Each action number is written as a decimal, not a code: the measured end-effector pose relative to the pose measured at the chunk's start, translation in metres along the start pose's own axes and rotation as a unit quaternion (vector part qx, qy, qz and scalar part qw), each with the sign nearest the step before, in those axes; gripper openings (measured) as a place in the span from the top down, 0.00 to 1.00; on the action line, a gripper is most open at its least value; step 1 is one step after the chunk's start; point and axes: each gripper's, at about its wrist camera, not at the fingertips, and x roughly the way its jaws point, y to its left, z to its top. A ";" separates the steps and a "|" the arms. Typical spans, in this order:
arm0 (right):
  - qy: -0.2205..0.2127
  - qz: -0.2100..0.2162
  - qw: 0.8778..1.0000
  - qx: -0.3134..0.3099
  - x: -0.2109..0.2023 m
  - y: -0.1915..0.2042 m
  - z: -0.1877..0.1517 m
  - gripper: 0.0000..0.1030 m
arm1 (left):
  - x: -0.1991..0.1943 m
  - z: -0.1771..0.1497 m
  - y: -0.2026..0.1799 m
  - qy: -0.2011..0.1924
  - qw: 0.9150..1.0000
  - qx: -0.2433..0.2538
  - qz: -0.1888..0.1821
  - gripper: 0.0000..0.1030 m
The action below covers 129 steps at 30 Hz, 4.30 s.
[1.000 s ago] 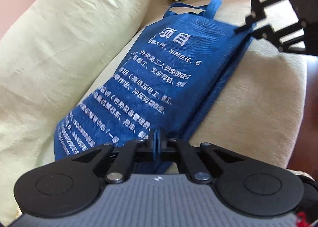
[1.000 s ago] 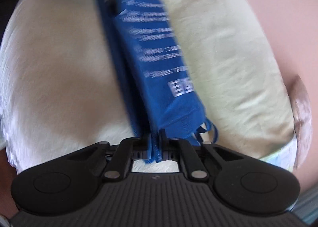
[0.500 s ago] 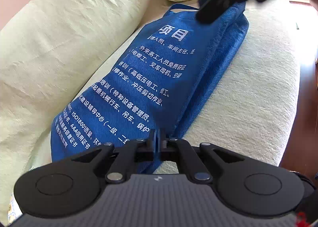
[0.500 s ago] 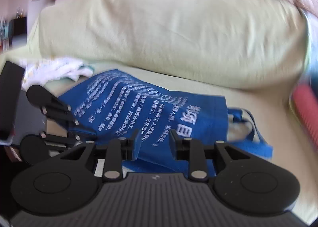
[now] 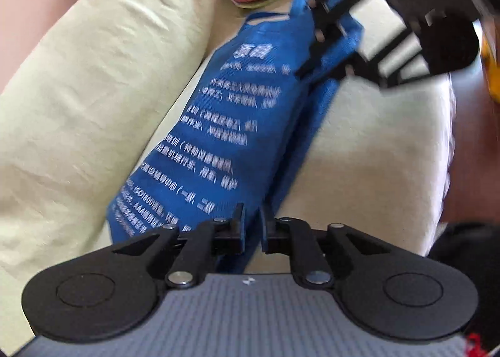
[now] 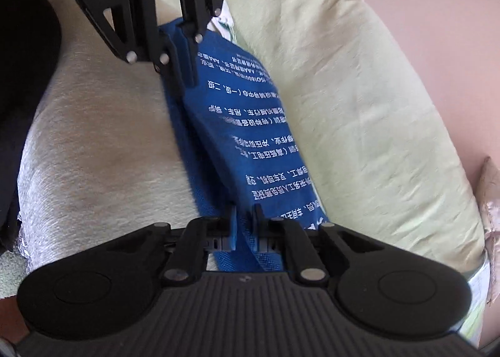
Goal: Fold shopping bag
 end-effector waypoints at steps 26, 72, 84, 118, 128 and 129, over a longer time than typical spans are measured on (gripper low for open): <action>0.015 0.024 1.000 0.002 -0.004 0.020 -0.011 0.93 | 0.005 -0.023 -0.021 0.041 0.992 0.107 0.043 1.00; 0.045 -0.013 0.931 0.361 -0.017 -0.070 -0.054 0.86 | 0.045 0.026 -0.025 0.018 0.995 0.082 0.058 1.00; 0.067 -0.043 0.996 -0.047 -0.028 -0.016 -0.059 0.92 | 0.041 0.028 -0.031 0.007 0.992 0.099 0.074 1.00; 0.077 -0.003 0.952 0.296 -0.049 -0.072 -0.065 0.87 | 0.037 0.051 -0.032 -0.045 0.996 0.070 0.033 1.00; 0.109 -0.069 0.981 0.146 -0.039 -0.059 -0.034 0.60 | 0.035 0.050 -0.029 -0.049 0.995 0.075 0.031 1.00; 0.107 -0.066 0.985 0.117 -0.042 -0.054 -0.034 0.60 | 0.036 0.050 -0.029 -0.050 0.996 0.073 0.032 1.00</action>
